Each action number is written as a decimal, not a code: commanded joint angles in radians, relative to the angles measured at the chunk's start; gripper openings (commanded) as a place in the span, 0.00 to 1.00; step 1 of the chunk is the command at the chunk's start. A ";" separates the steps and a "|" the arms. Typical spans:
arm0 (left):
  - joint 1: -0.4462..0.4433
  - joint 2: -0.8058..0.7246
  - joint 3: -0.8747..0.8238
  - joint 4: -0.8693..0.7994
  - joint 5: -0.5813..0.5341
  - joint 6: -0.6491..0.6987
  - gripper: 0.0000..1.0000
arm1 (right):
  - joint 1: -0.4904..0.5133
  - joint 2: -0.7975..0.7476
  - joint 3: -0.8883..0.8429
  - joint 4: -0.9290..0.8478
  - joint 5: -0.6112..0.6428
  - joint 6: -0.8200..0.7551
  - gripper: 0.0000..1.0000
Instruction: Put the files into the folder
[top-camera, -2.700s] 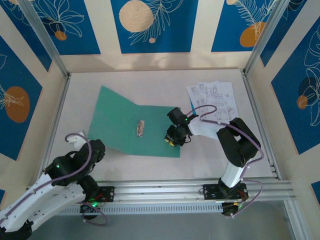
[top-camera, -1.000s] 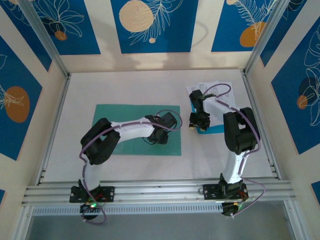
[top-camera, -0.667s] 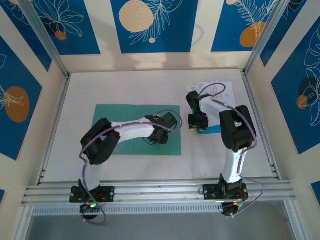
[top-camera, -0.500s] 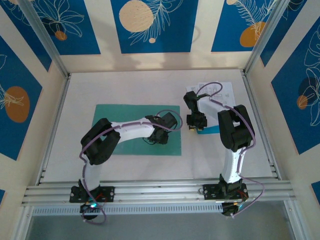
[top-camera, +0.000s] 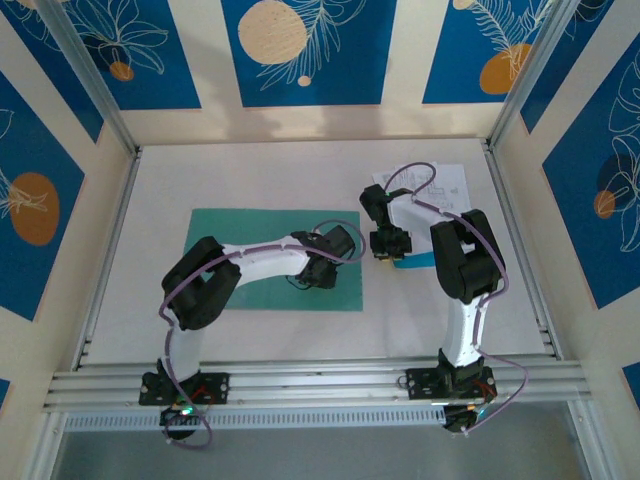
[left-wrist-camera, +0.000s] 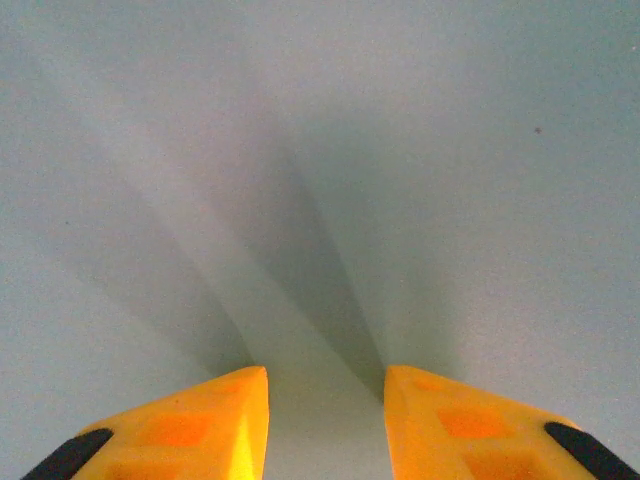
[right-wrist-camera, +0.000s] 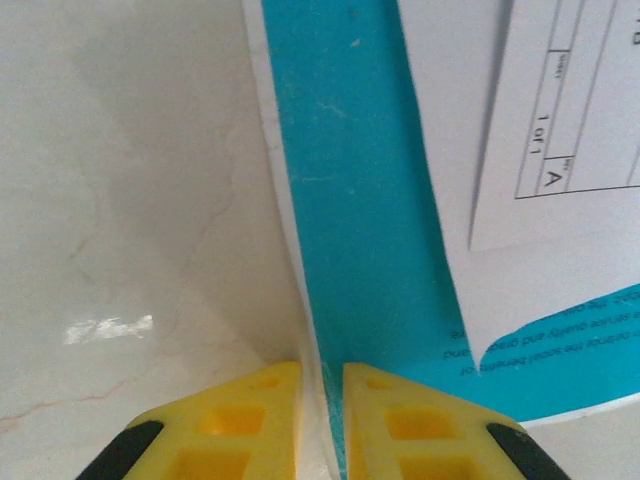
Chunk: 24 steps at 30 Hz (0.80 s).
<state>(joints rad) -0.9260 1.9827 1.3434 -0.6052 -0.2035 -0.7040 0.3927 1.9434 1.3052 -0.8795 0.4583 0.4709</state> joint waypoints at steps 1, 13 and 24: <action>-0.010 0.008 -0.006 -0.011 -0.003 0.001 0.34 | 0.005 -0.065 -0.016 -0.027 0.036 -0.016 0.21; -0.018 0.014 -0.010 0.001 0.004 0.002 0.34 | -0.001 -0.252 -0.119 0.082 -0.087 0.062 0.31; -0.019 0.021 -0.006 0.001 0.005 0.001 0.33 | -0.018 -0.106 -0.095 0.051 -0.063 -0.034 0.29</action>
<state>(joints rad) -0.9318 1.9827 1.3434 -0.6014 -0.2104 -0.7040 0.3782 1.8011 1.2095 -0.8219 0.4103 0.4740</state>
